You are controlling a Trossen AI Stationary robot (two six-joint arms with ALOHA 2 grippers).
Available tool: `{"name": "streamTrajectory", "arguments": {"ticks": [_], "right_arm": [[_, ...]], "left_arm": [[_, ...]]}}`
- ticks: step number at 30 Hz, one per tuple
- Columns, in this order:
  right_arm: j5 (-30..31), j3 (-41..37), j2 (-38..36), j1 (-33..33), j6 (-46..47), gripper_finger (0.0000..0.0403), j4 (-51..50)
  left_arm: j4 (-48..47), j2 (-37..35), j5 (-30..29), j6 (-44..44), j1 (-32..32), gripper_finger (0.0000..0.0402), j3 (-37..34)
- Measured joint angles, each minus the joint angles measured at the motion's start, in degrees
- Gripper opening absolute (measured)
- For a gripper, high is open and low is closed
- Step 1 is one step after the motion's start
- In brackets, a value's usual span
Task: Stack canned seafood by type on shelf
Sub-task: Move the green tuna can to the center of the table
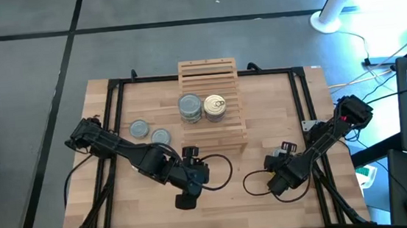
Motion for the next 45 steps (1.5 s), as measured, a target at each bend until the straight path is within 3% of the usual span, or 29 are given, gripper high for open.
{"name": "streamTrajectory", "arguments": {"ticks": [22,34,45], "right_arm": [[-1.4,2.7,0.2,0.0,-0.4,0.0025,0.0],[-1.9,4.1,0.1,0.0,-1.9,0.0005,7.4],[-3.4,4.0,0.3,0.0,-4.8,0.0002,21.6]], "left_arm": [[-4.0,-1.9,-0.1,0.5,0.0,0.021,0.0],[-6.9,-3.4,-0.6,-2.5,-2.3,0.021,0.0],[-6.9,-3.4,-2.9,-5.9,-4.1,0.021,0.0]]}}
